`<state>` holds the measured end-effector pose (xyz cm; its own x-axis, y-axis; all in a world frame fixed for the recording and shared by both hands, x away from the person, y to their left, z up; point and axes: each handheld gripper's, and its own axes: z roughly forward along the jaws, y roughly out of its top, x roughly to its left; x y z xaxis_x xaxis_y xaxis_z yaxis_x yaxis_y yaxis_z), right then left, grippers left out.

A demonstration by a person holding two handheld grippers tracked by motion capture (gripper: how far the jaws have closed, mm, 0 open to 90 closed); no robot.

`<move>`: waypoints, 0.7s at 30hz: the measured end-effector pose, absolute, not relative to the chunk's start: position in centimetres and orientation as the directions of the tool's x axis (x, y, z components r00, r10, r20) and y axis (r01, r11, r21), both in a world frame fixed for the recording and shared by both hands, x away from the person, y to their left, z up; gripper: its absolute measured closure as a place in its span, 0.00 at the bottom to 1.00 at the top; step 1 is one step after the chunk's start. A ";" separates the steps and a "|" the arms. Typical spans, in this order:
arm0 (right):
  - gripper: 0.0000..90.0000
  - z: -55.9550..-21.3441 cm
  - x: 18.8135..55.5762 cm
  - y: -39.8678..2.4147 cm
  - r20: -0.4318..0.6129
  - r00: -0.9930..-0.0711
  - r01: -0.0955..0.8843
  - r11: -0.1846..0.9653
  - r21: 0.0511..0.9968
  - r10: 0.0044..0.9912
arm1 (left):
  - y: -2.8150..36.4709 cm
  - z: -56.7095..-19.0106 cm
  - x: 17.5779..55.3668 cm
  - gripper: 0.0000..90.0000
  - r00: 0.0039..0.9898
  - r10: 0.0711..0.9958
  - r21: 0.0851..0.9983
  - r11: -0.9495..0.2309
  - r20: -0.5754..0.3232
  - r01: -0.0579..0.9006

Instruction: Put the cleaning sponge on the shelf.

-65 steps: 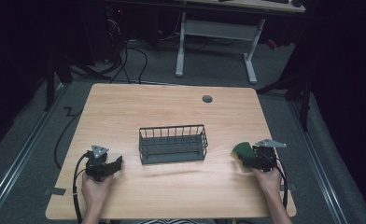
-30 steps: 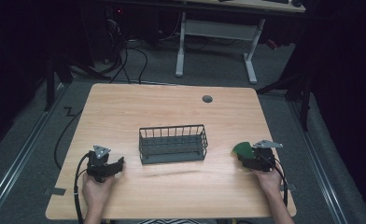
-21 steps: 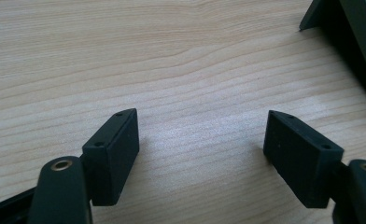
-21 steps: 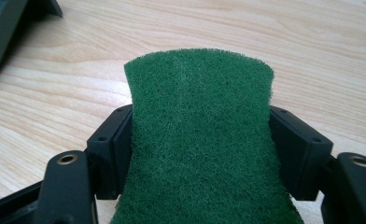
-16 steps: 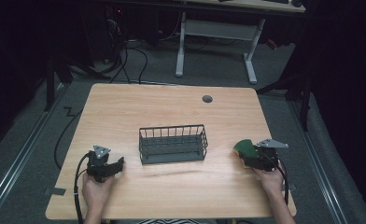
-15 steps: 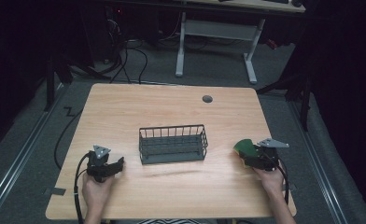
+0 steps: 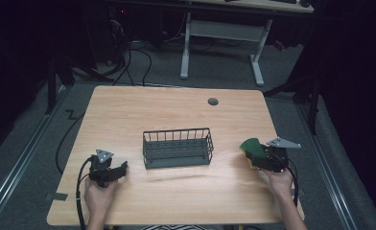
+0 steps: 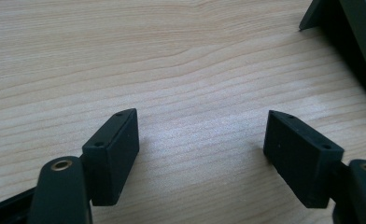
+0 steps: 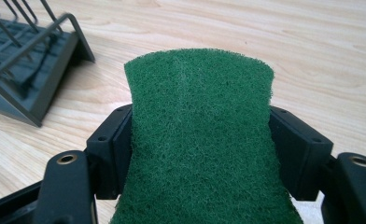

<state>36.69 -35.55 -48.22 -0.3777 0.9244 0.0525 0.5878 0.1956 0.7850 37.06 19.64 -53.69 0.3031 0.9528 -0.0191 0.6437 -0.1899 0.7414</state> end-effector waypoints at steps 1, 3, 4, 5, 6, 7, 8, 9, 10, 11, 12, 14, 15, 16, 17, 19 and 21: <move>0.34 -48.0 36.7 -35.5 0.052 -0.381 0.587 0.198 0.785 0.923 | 19.6 -53.7 37.1 0.30 0.303 0.953 0.741 -0.189 -0.020 0.644; 0.34 -47.7 36.8 -35.3 0.057 -0.388 0.579 0.196 0.791 0.920 | 19.6 -53.7 37.1 0.30 0.303 0.953 0.741 -0.190 -0.019 0.644; 0.34 -47.3 36.9 -35.1 0.055 -0.399 0.577 0.204 0.791 0.915 | 19.6 -53.7 37.1 0.30 0.304 0.953 0.741 -0.190 -0.019 0.644; 0.34 -47.3 36.9 -35.1 0.055 -0.399 0.577 0.204 0.791 0.915 | 19.6 -53.7 37.0 0.30 0.304 0.952 0.741 -0.191 -0.019 0.644; 0.34 -47.0 36.9 -34.9 0.053 -0.400 0.574 0.205 0.793 0.915 | 19.6 -53.7 37.0 0.30 0.304 0.953 0.742 -0.190 -0.019 0.643; 0.34 -46.8 36.9 -34.8 0.058 -0.402 0.570 0.200 0.797 0.914 | 19.6 -53.7 37.0 0.30 0.304 0.952 0.741 -0.190 -0.019 0.644; 0.34 -46.3 36.8 -34.6 0.078 -0.414 0.560 0.186 0.807 0.907 | 19.6 -53.7 37.0 0.30 0.304 0.952 0.741 -0.191 -0.019 0.644; 0.34 -46.3 36.8 -34.6 0.078 -0.414 0.560 0.186 0.807 0.907 | 19.6 -53.7 37.0 0.30 0.304 0.952 0.741 -0.191 -0.019 0.644; 0.34 -46.1 36.8 -34.4 0.079 -0.422 0.555 0.188 0.810 0.903 | 19.6 -53.7 37.0 0.30 0.304 0.953 0.742 -0.190 -0.019 0.643; 0.34 -45.9 36.8 -34.2 0.074 -0.428 0.552 0.196 0.810 0.901 | 19.6 -53.7 37.0 0.30 0.304 0.952 0.741 -0.191 -0.019 0.644; 0.34 -45.7 36.9 -34.0 0.064 -0.434 0.547 0.206 0.812 0.899 | 19.6 -53.7 37.0 0.30 0.304 0.953 0.741 -0.190 -0.019 0.644; 0.34 -45.3 36.9 -33.5 0.060 -0.447 0.538 0.215 0.815 0.893 | 19.6 -53.7 37.0 0.30 0.304 0.952 0.741 -0.190 -0.019 0.644; 0.34 -45.1 37.0 -33.3 0.056 -0.455 0.530 0.219 0.819 0.889 | 19.6 -53.7 37.0 0.30 0.304 0.952 0.741 -0.191 -0.019 0.644; 0.34 -44.9 37.1 -33.1 0.055 -0.460 0.528 0.223 0.820 0.886 | 19.6 -53.7 37.0 0.30 0.304 0.953 0.741 -0.191 -0.019 0.643; 0.34 -44.7 37.2 -32.9 0.051 -0.463 0.523 0.226 0.822 0.885 | 19.6 -53.7 37.0 0.30 0.304 0.953 0.742 -0.190 -0.019 0.643; 0.34 -44.4 37.3 -32.4 0.041 -0.475 0.513 0.238 0.824 0.879 | 19.6 -53.7 37.0 0.30 0.304 0.952 0.741 -0.190 -0.019 0.644; 0.34 -44.0 37.6 -32.0 0.037 -0.491 0.505 0.250 0.826 0.870 | 19.6 -53.7 37.0 0.30 0.304 0.953 0.741 -0.190 -0.019 0.643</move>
